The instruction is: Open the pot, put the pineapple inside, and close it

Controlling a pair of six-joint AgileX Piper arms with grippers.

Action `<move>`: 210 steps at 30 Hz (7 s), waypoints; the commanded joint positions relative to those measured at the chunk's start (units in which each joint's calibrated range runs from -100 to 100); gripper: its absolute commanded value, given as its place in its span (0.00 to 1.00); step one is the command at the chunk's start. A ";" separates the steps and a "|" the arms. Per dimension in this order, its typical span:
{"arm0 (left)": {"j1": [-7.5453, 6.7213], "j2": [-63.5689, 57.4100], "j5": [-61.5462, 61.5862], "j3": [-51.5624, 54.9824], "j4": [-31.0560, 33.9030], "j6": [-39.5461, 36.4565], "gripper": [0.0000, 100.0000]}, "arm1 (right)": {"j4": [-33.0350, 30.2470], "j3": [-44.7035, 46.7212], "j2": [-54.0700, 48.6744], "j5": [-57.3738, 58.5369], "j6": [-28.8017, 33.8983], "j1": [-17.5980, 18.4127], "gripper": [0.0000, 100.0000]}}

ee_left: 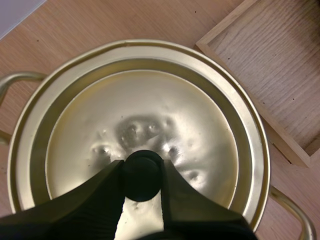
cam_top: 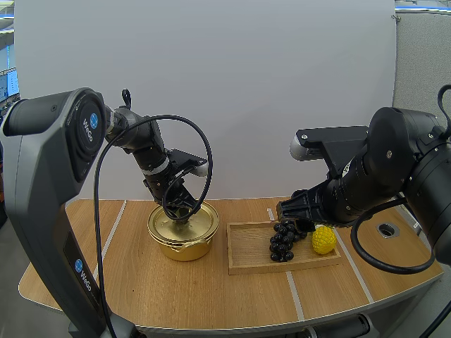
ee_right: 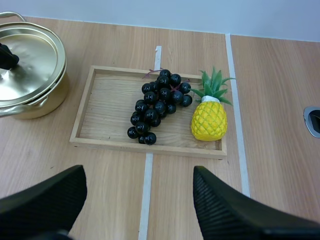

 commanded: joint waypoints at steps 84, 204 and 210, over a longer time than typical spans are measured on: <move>0.00 -37.60 -9.58 -58.83 13.07 -14.63 0.00 | -2.26 -1.15 30.67 -24.38 -2.77 -6.91 1.00; 0.00 -37.60 -9.58 -58.83 13.07 -14.63 0.00 | 6.47 -6.62 41.68 -35.22 -21.66 -12.36 0.00; 0.00 -37.60 -9.58 -58.83 13.07 -14.63 0.00 | 8.88 -6.62 32.58 -31.52 -22.60 -9.20 0.00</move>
